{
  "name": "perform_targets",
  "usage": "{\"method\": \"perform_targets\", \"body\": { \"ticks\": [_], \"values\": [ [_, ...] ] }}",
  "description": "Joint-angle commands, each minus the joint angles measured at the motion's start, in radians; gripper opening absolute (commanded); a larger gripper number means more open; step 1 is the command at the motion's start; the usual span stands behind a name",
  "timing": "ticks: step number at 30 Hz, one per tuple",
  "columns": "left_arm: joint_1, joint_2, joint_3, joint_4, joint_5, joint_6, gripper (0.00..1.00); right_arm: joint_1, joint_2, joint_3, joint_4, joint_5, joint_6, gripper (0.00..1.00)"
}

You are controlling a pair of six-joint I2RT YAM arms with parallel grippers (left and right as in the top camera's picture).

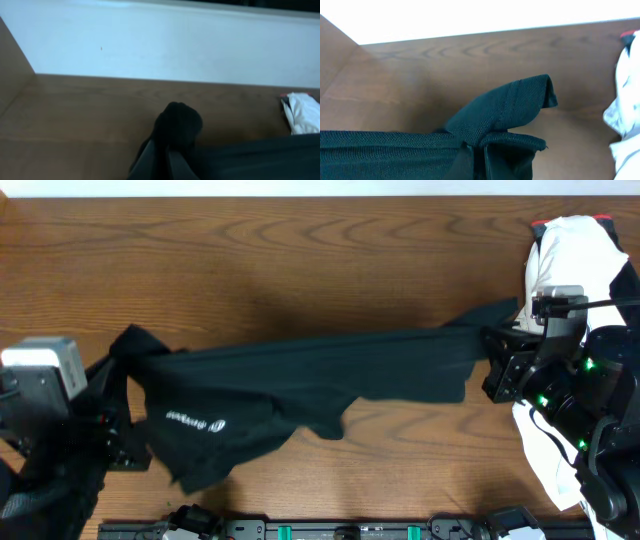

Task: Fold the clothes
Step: 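Lift the black T-shirt with both grippers and stretch it apart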

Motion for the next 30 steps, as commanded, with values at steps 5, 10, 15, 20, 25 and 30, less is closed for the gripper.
{"method": "perform_targets", "body": {
  "ticks": [5, 10, 15, 20, 25, 30],
  "values": [
    [0.014, 0.021, 0.034, -0.048, -0.115, -0.009, 0.06, -0.023, 0.008, 0.004, -0.09, 0.15, 0.05, 0.01],
    [0.014, 0.079, 0.034, -0.037, -0.115, -0.007, 0.06, -0.022, 0.009, 0.004, -0.105, 0.151, 0.033, 0.01],
    [0.014, 0.136, 0.034, -0.01, -0.115, -0.004, 0.06, -0.022, 0.009, 0.004, -0.075, 0.157, -0.008, 0.01],
    [0.014, 0.206, 0.034, 0.061, -0.114, 0.101, 0.06, -0.022, 0.023, 0.003, 0.011, 0.157, -0.017, 0.01],
    [0.014, 0.313, 0.034, 0.303, -0.115, 0.322, 0.06, -0.023, 0.098, 0.003, 0.24, 0.172, -0.027, 0.01],
    [0.014, 0.443, 0.035, 0.547, -0.174, 0.388, 0.06, -0.023, 0.25, 0.003, 0.512, 0.173, -0.09, 0.01]
  ]
}}
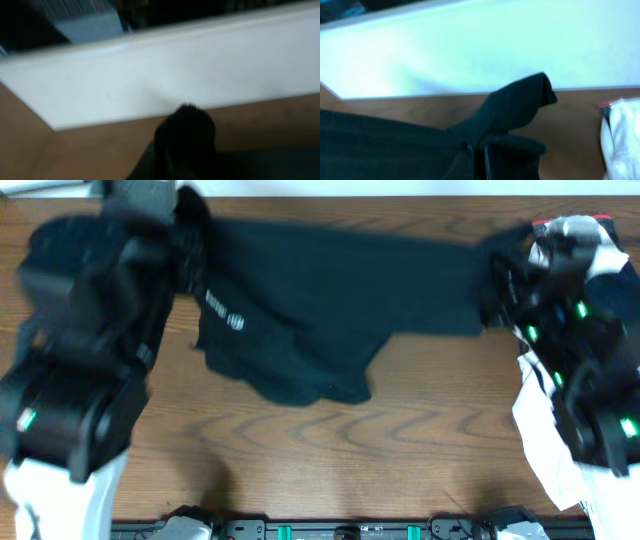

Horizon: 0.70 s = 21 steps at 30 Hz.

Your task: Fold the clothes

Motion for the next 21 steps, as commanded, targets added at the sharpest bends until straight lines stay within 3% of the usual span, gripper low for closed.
{"method": "perform_targets", "body": {
  "ticks": [1, 4, 7, 12, 17, 19, 20, 21],
  "values": [
    [0.011, 0.079, 0.022, 0.122, -0.124, 0.121, 0.06, -0.016, 0.104, 0.002, 0.113, 0.053, -0.084, 0.01],
    [0.011, 0.132, 0.04, 0.201, -0.215, 0.166, 0.06, -0.027, 0.184, 0.002, 0.208, 0.053, -0.116, 0.01],
    [0.011, 0.145, 0.062, 0.144, -0.269, 0.168, 0.06, -0.044, 0.221, 0.002, 0.181, 0.053, -0.127, 0.01],
    [0.011, 0.106, 0.062, -0.161, -0.274, 0.01, 0.06, -0.046, 0.217, 0.002, -0.013, 0.024, -0.216, 0.02],
    [0.011, 0.084, 0.062, -0.506, -0.219, -0.185, 0.06, -0.045, 0.205, 0.002, -0.312, -0.059, -0.333, 0.09],
    [0.011, 0.082, 0.062, -0.607, -0.187, -0.243, 0.08, -0.047, 0.205, 0.002, -0.393, -0.051, -0.349, 0.15],
    [0.011, 0.082, 0.062, -0.642, -0.178, -0.26, 0.15, -0.047, 0.205, 0.002, -0.414, -0.039, -0.348, 0.21],
    [0.011, 0.082, 0.062, -0.675, -0.176, -0.274, 0.25, -0.047, 0.205, 0.002, -0.424, -0.037, -0.348, 0.38]
  ]
}}
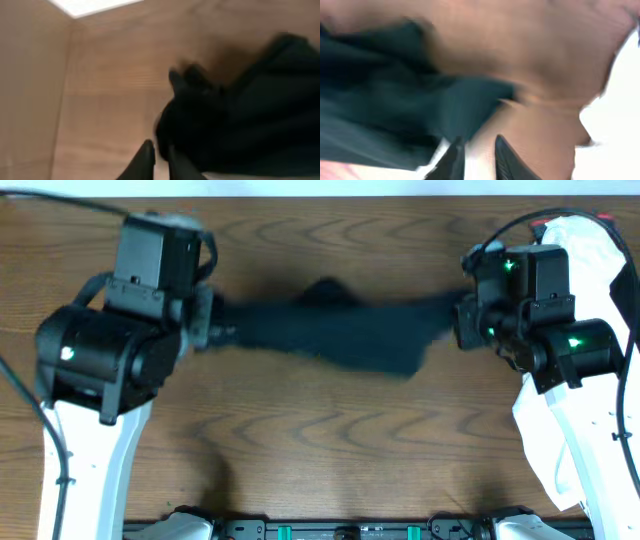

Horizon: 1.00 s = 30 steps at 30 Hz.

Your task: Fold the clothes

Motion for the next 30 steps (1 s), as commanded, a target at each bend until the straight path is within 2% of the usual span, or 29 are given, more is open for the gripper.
{"method": "perform_targets", "body": {
  "ticks": [1, 3, 5, 7, 8, 10, 12, 16, 19, 24, 27, 30],
  "values": [
    [0.009, -0.018, 0.031, -0.069, -0.016, -0.137, 0.33, -0.014, -0.016, 0.003, -0.017, 0.038, -0.059, 0.46],
    [0.009, -0.018, 0.031, -0.113, -0.016, -0.143, 0.49, -0.014, -0.016, 0.003, -0.017, 0.037, -0.058, 0.52],
    [0.009, -0.018, 0.031, -0.148, -0.015, -0.15, 0.52, -0.014, -0.016, 0.003, -0.016, 0.037, -0.043, 0.64],
    [0.009, -0.018, 0.031, -0.171, -0.015, -0.17, 0.59, -0.014, -0.016, 0.003, -0.014, 0.027, -0.01, 0.66],
    [0.009, -0.018, 0.031, -0.178, -0.014, -0.18, 0.59, -0.013, -0.014, 0.003, -0.014, 0.01, 0.013, 0.66],
    [0.009, -0.018, 0.027, -0.179, -0.012, -0.183, 0.62, -0.013, -0.006, 0.003, -0.018, -0.041, 0.035, 0.66],
    [0.009, -0.016, 0.02, -0.166, -0.012, -0.183, 0.66, -0.013, 0.012, 0.002, -0.027, -0.098, 0.067, 0.62],
    [0.009, 0.009, 0.001, -0.149, -0.011, -0.183, 0.66, 0.002, 0.087, 0.001, -0.077, -0.248, 0.085, 0.52],
    [0.009, 0.039, -0.004, -0.154, -0.011, -0.187, 0.66, 0.044, 0.165, 0.0, -0.13, -0.328, 0.071, 0.52],
    [0.009, 0.068, -0.004, -0.155, -0.012, -0.206, 0.66, 0.198, 0.315, 0.0, -0.146, -0.445, -0.075, 0.55],
    [0.01, 0.07, -0.004, -0.157, -0.012, -0.224, 0.66, 0.311, 0.398, 0.0, -0.09, -0.437, -0.077, 0.47],
    [0.01, 0.07, -0.004, -0.174, -0.012, -0.225, 0.66, 0.401, 0.472, 0.0, -0.01, -0.38, -0.034, 0.44]
  ]
}}
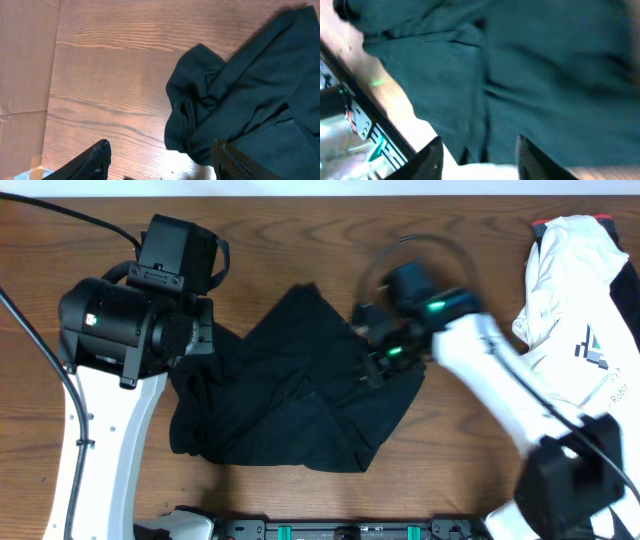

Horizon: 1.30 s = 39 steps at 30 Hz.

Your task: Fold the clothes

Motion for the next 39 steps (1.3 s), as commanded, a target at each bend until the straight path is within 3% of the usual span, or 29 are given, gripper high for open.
{"method": "perform_targets", "body": {
  "ticks": [1, 5, 16, 21, 30, 32, 39],
  "values": [
    [0.004, -0.004, -0.005, -0.024, -0.002, -0.026, 0.66, 0.089, 0.067, -0.001, 0.056, 0.036, 0.031, 0.45],
    [0.019, -0.004, -0.005, -0.055, -0.002, -0.052, 0.66, 0.166, 0.16, -0.001, 0.164, 0.031, 0.048, 0.49],
    [0.096, -0.01, -0.005, -0.068, -0.001, -0.069, 0.66, 0.298, 0.272, -0.001, 0.386, 0.03, 0.048, 0.47],
    [0.096, -0.01, -0.005, -0.072, -0.001, -0.069, 0.66, 0.33, 0.273, -0.001, 0.402, 0.226, 0.124, 0.52],
    [0.096, -0.01, -0.005, -0.079, -0.001, -0.069, 0.66, 0.335, 0.316, -0.001, 0.43, 0.245, 0.123, 0.54],
    [0.096, -0.01, -0.005, -0.081, -0.001, -0.069, 0.66, 0.336, 0.34, -0.001, 0.436, 0.241, 0.127, 0.5],
    [0.096, -0.01, -0.005, -0.083, 0.0, -0.069, 0.66, 0.342, 0.349, 0.001, 0.449, 0.19, 0.126, 0.18]
  ]
}}
